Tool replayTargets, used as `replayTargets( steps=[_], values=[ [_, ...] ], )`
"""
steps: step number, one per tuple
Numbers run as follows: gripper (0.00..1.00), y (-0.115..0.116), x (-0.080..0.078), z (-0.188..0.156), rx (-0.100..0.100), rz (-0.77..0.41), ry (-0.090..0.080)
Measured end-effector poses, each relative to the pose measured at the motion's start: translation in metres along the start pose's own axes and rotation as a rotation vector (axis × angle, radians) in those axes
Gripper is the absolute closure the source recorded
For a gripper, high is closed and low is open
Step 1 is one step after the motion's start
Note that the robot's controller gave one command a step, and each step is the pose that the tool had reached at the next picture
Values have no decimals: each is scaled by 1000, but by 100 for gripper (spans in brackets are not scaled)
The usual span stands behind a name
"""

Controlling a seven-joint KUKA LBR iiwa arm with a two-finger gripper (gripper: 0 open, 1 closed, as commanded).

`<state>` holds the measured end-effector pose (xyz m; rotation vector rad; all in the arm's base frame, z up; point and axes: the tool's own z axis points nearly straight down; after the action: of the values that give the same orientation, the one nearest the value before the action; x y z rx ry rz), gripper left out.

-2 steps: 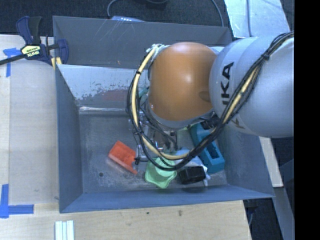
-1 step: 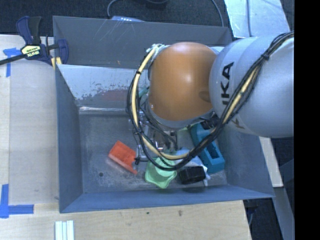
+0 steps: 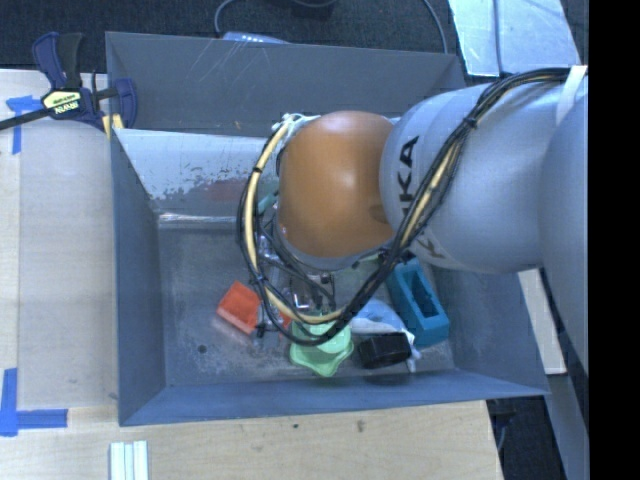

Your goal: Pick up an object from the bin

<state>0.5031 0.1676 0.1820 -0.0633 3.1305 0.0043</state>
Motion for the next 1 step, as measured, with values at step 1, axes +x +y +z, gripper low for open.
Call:
replayTargets(
  steps=[1],
  values=[
    [0,-12,-6,46,2,53,5]
  ],
)
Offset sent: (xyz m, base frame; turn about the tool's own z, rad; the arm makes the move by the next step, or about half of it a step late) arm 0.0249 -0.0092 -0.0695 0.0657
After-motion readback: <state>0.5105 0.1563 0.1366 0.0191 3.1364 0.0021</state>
